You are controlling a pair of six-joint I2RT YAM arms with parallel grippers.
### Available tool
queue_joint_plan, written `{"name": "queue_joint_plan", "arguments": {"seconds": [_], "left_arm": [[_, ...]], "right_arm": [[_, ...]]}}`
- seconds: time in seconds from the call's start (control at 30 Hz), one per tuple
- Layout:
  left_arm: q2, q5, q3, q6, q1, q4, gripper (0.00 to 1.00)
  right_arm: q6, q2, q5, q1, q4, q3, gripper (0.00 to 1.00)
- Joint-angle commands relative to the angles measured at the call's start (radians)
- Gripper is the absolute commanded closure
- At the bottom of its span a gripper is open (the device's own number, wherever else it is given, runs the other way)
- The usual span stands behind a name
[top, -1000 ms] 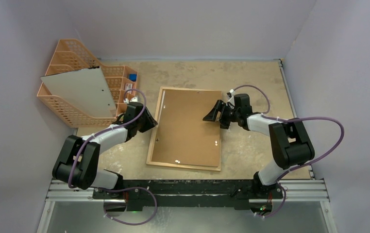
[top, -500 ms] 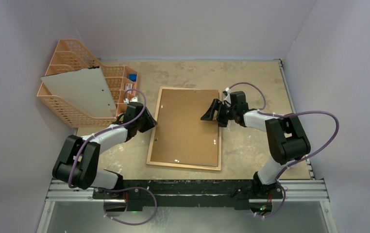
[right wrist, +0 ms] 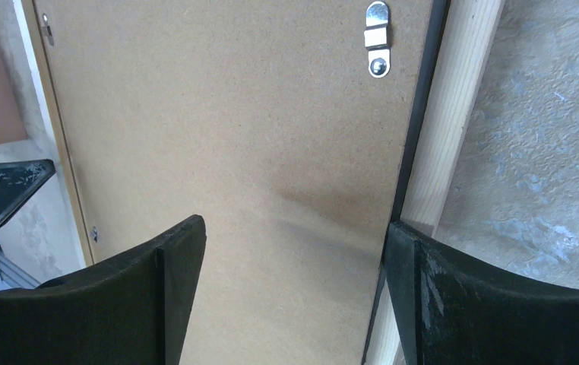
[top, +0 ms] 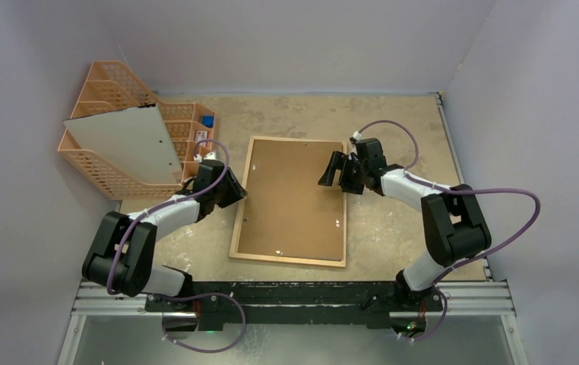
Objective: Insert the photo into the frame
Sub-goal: Place the photo frame item in the photo frame.
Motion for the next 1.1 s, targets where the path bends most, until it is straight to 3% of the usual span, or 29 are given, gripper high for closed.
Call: {"name": "queue_joint_plan", "arguments": {"seconds": [0.0, 0.3, 0.6, 0.83, 1.0, 1.07], "left_arm": [[-0.003, 0.011, 0.029, 0.021, 0.000, 0.029, 0.62], [0.009, 0.056, 0.023, 0.017, 0.000, 0.057, 0.62], [0.005, 0.040, 0.025, 0.026, 0.000, 0.042, 0.62], [-0.012, -0.002, 0.033, 0.045, 0.000, 0.009, 0.53], [-0.012, 0.008, 0.034, 0.052, 0.000, -0.006, 0.50], [-0.016, 0.020, 0.030, 0.054, 0.000, -0.015, 0.50]], "right_arm": [[-0.040, -0.055, 0.082, 0.016, -0.070, 0.025, 0.15], [-0.002, -0.030, -0.017, 0.022, -0.042, 0.012, 0.27], [-0.049, -0.092, 0.118, 0.023, -0.158, 0.052, 0.24], [-0.076, -0.172, 0.265, 0.023, -0.260, 0.051, 0.21], [-0.089, -0.203, 0.256, 0.023, -0.201, 0.019, 0.22], [-0.087, -0.228, 0.186, 0.025, -0.162, -0.017, 0.24]]}}
